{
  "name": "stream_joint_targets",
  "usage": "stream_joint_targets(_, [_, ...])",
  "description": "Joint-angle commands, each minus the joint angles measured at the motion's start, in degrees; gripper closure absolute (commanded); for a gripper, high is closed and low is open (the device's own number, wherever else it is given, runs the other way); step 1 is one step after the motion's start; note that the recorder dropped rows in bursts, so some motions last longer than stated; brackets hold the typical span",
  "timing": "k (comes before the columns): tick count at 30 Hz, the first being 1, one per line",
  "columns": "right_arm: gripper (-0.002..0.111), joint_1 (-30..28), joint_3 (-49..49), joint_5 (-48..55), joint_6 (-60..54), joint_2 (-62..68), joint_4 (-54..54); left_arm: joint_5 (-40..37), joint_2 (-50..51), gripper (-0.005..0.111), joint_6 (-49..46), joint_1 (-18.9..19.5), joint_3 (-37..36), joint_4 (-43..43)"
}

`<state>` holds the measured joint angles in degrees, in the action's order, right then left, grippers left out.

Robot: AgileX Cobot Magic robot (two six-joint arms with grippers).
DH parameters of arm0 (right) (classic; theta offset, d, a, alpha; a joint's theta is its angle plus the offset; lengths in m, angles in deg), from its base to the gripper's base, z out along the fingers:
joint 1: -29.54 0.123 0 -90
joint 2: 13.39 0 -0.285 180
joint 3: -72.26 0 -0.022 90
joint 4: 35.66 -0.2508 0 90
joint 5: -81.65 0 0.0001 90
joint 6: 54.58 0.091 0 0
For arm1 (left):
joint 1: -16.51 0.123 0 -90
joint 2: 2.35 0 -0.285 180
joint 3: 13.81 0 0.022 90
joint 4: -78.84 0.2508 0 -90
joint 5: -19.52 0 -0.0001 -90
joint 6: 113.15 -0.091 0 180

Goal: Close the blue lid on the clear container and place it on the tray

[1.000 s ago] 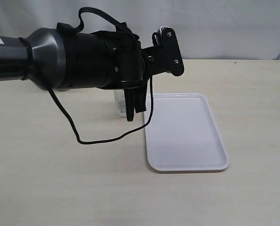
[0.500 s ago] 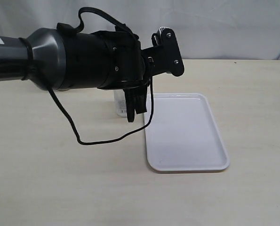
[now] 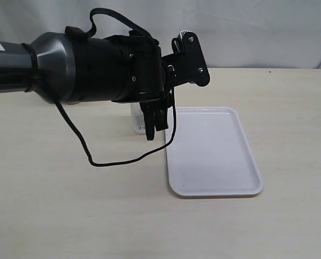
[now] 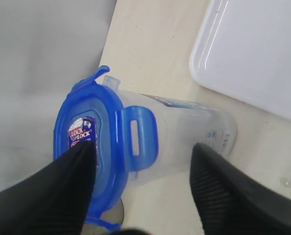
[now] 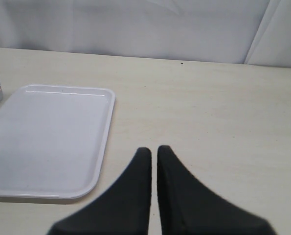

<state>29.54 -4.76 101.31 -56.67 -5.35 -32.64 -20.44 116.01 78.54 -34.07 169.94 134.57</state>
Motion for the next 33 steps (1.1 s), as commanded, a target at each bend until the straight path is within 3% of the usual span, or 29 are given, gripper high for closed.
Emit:
stream_joint_targets(1, [0.104, -0.4, -0.2, 0.0, 0.0, -0.2, 0.2, -0.7, -0.9, 0.047, 1.0, -0.1, 0.3, -1.7])
stream_joint_targets(19, [0.104, -0.4, -0.2, 0.0, 0.0, -0.2, 0.2, -1.6, -9.8, 0.048, -4.7, -0.1, 0.3, -16.6])
stream_joint_targets(20, [0.104, -0.4, -0.2, 0.0, 0.0, -0.2, 0.2, -1.6, -10.8, 0.052, -5.6, -0.1, 0.3, -17.9])
stream_joint_targets(26, [0.104, -0.4, -0.2, 0.0, 0.0, -0.2, 0.2, -4.2, -15.6, 0.104, -5.9, 0.0, 0.3, -20.4])
stream_joint_targets(30, [0.104, -0.4, -0.2, 0.0, 0.0, -0.2, 0.2, -3.0, -17.0, 0.107, -6.1, 0.5, 0.3, -21.2])
stream_joint_targets(33, [0.104, -0.4, -0.2, 0.0, 0.0, -0.2, 0.2, 2.3, -18.3, 0.107, -8.7, 3.7, -0.6, -28.2])
